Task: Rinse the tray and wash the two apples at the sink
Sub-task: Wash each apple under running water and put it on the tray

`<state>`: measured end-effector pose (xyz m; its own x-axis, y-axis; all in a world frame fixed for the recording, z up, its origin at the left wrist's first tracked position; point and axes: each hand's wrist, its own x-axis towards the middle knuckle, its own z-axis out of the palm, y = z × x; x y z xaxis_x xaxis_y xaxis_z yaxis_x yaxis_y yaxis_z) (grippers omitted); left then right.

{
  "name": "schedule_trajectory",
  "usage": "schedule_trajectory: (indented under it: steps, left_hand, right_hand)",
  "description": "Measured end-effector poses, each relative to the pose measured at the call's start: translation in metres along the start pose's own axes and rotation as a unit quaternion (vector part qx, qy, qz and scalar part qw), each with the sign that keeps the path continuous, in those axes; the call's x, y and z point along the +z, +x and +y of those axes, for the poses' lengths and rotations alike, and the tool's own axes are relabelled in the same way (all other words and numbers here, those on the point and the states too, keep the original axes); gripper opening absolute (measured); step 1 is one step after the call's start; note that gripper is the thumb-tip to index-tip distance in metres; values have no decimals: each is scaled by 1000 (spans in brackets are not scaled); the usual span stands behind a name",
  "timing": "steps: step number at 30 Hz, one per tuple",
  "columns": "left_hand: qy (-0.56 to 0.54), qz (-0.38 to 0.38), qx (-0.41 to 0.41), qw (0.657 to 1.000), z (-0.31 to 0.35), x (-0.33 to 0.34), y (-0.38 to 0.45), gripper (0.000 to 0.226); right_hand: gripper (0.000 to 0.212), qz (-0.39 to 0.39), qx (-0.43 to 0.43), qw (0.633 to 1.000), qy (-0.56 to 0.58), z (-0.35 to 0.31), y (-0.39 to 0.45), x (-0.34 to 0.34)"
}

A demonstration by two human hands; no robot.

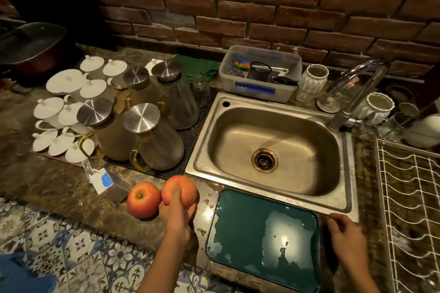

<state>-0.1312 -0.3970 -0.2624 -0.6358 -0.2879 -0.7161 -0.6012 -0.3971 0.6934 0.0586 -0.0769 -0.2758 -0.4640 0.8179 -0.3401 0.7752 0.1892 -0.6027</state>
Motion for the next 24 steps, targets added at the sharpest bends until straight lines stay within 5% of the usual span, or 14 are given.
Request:
schedule_trajectory:
  steps: [12, 17, 20, 24]
  left_hand:
    - [64, -81, 59, 993, 12, 39, -29, 48]
    - [67, -191, 64, 977, 15, 81, -46, 42]
    - [53, -196, 36, 978, 13, 110, -51, 42]
    - [72, -274, 6, 959, 8, 143, -57, 23]
  right_hand:
    - [27, 23, -115, 982, -147, 37, 9, -1]
    - [26, 34, -108, 991, -78, 17, 17, -5]
    - [27, 47, -106, 993, -26, -6, 34, -16]
    - [34, 77, -89, 990, 77, -49, 68, -38]
